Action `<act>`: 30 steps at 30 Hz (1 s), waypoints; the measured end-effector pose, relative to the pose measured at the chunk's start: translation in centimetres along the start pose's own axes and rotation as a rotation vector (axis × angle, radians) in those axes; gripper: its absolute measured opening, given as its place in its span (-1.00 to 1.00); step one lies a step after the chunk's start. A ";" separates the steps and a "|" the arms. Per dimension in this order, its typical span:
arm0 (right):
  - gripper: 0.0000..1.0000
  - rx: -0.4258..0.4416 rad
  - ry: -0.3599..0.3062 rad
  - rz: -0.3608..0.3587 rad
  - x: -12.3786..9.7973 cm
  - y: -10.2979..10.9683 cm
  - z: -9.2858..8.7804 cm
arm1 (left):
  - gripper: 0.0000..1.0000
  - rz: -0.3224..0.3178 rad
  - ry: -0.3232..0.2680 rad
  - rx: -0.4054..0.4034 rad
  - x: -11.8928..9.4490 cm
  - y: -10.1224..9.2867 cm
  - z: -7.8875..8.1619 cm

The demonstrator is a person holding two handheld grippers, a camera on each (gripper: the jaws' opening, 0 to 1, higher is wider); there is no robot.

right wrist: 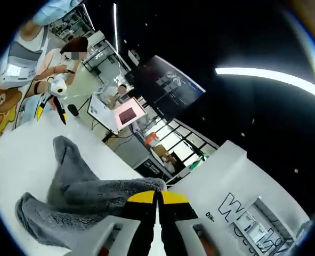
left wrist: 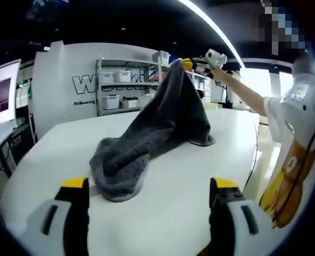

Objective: Fold the towel on the table until its edges align and the towel forms a compact rectangular stack.

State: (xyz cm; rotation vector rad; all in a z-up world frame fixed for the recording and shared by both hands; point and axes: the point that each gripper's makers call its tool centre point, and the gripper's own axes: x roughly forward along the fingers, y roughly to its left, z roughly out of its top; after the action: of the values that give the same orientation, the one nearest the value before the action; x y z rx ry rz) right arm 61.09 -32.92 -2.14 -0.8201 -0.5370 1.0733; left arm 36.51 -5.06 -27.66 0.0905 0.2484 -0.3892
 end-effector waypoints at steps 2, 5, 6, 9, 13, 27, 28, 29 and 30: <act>-0.98 -0.004 -0.014 -0.016 0.0 -0.5 0.5 | 0.97 0.002 0.000 -0.002 -0.1 0.1 0.0; -0.98 0.003 -0.048 -0.047 0.0 -1.4 1.6 | 0.97 0.006 -0.002 -0.003 -0.2 0.2 -0.1; -0.98 -0.001 -0.046 -0.051 0.1 -1.5 1.6 | 0.97 0.007 -0.002 -0.004 -0.2 0.3 -0.1; -0.98 -0.008 -0.013 -0.058 0.4 -1.9 0.9 | 0.97 0.009 -0.004 -0.005 -0.4 0.4 -0.1; -0.98 0.000 0.037 -0.008 1.1 -0.3 -0.5 | 0.97 0.011 -0.003 -0.009 -0.5 0.5 -0.2; -0.98 0.043 0.064 0.260 5.4 9.6 -2.1 | 0.96 0.013 0.000 -0.016 -0.5 0.5 -0.6; -0.98 0.030 0.063 0.284 5.6 10.3 -1.9 | 0.96 0.013 0.001 -0.017 -0.5 0.5 -0.6; -0.98 0.031 0.051 0.312 6.1 11.5 -1.4 | 0.96 0.014 0.002 -0.017 -0.5 0.6 -0.6; -0.98 0.033 0.048 0.337 6.3 12.3 -1.2 | 0.96 0.013 0.002 -0.016 -0.5 0.6 -0.7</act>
State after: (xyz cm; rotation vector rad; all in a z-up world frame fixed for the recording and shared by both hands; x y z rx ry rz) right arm 57.76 -24.65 -12.71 -0.9260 -0.3457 1.3632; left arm 36.10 -4.26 -28.15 0.0764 0.2530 -0.3736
